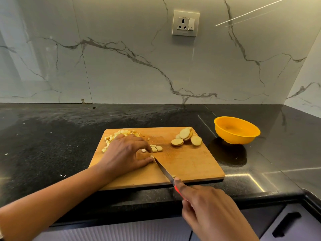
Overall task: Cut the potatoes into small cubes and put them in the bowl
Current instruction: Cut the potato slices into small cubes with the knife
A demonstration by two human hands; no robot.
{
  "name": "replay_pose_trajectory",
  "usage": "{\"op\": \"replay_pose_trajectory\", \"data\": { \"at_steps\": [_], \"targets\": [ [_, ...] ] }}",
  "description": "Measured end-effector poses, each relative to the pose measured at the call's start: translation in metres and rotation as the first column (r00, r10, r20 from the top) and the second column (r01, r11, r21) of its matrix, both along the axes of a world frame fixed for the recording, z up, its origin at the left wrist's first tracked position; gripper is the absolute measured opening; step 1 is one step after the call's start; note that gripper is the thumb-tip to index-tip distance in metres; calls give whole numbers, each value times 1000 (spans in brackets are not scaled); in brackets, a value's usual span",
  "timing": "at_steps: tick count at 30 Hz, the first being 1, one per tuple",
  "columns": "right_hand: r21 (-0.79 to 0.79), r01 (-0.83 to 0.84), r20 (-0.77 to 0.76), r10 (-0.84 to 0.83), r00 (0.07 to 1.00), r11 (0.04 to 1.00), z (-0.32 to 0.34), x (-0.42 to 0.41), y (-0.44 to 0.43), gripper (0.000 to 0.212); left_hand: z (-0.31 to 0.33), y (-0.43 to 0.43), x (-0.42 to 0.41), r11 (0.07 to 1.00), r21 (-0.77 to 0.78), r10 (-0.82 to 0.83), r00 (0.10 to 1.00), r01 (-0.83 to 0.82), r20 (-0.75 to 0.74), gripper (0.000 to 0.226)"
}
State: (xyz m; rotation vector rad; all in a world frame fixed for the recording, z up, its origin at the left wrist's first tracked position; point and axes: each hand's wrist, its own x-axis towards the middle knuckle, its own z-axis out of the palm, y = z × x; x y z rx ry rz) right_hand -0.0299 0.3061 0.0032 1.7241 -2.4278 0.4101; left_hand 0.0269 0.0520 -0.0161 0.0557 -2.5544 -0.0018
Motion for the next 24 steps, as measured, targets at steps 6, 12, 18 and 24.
{"op": "replay_pose_trajectory", "data": {
  "at_steps": [6,12,18,24],
  "targets": [
    [-204,63,-137,-92,986,977,-9,-19,3,43,4,-15,6,989,132,67,997,-62,-33,49],
    [-272,53,-117,-88,989,961,-12,-53,-37,55,10,-28,10,951,285,151,983,-116,-104,42],
    [-262,3,-137,-40,990,965,-25,-74,-51,57,9,-26,10,992,114,48,999,-46,-13,56],
    [-297,11,-125,-50,991,955,-33,-78,-54,54,11,-3,2,964,-131,-169,915,231,366,58]
  ]
}}
